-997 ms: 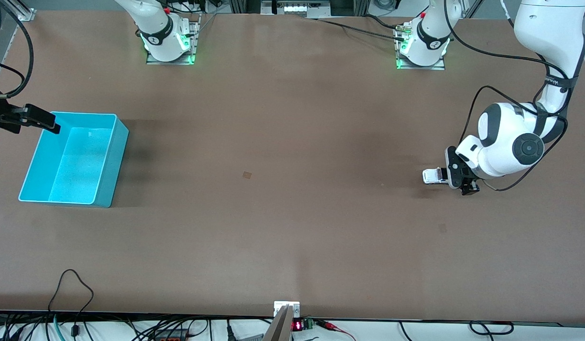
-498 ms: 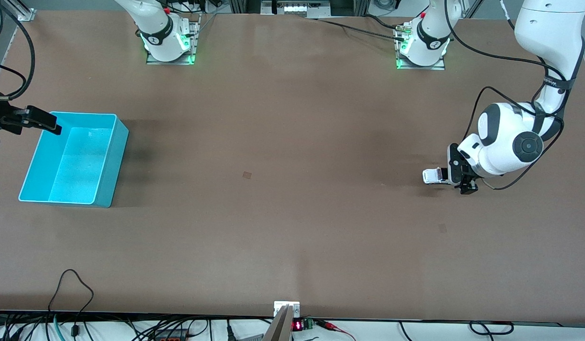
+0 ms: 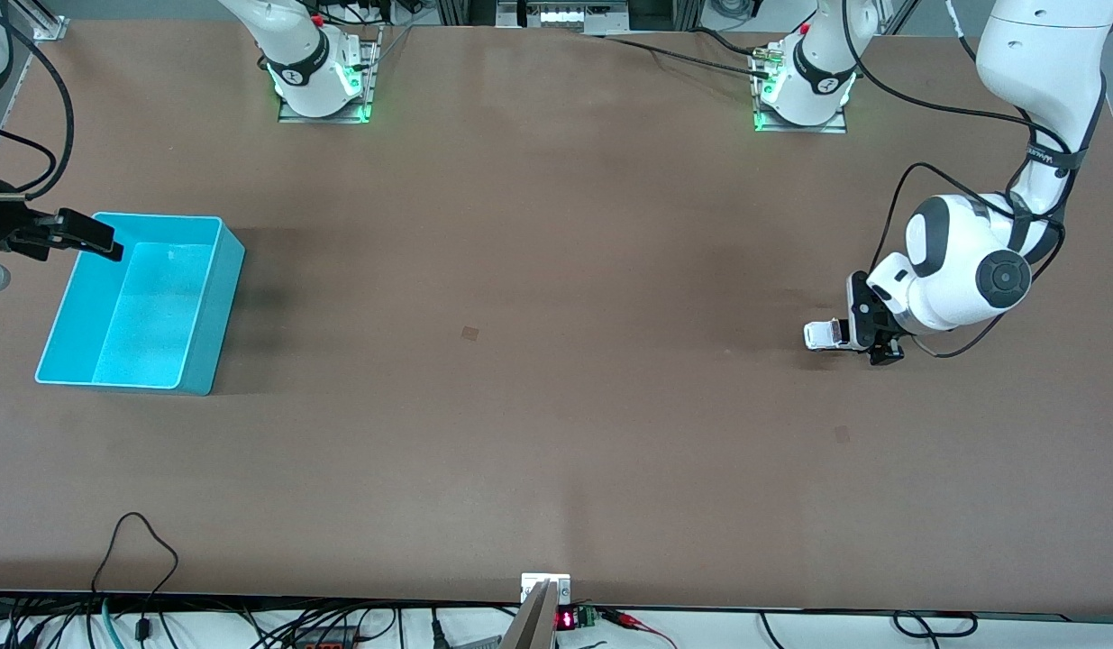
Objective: Wind and store white jeep toy
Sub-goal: 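Close the left gripper on the jeep while the right gripper moves over the bin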
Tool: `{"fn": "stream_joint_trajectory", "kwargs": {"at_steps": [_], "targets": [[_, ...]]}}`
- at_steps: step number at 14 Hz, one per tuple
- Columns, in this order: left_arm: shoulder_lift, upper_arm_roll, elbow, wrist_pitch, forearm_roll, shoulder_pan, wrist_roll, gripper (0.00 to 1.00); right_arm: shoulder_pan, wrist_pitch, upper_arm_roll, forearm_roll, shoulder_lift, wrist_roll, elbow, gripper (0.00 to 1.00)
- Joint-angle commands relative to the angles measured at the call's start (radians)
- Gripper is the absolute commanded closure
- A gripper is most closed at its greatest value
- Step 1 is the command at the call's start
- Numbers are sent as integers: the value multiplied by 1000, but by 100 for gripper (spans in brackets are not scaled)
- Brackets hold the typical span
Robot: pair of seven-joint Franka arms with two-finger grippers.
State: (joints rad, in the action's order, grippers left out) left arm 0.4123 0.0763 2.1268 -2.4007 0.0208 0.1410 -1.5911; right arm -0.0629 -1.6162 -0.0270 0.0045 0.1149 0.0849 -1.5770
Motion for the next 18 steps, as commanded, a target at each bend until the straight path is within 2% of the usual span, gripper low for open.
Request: {"fn": "stream_joint_trajectory", "kwargs": {"at_steps": [1, 13, 15, 17, 18], "targets": [[-10, 11, 28, -47, -21, 16, -33, 0, 3, 4, 1, 8, 2, 6, 5, 0], [-4, 25, 44, -75, -25, 17, -33, 12, -1, 31, 1, 15, 66, 9, 5, 0], [-4, 27, 44, -77, -25, 17, -46, 19, 0, 51, 1, 14, 68, 9, 3, 0], [-4, 27, 42, -75, -25, 17, -67, 32, -5, 53, 1, 15, 80, 9, 2, 0], [-4, 27, 44, -74, -28, 17, -66, 34, -5, 64, -1, 15, 83, 9, 0, 0]]}}
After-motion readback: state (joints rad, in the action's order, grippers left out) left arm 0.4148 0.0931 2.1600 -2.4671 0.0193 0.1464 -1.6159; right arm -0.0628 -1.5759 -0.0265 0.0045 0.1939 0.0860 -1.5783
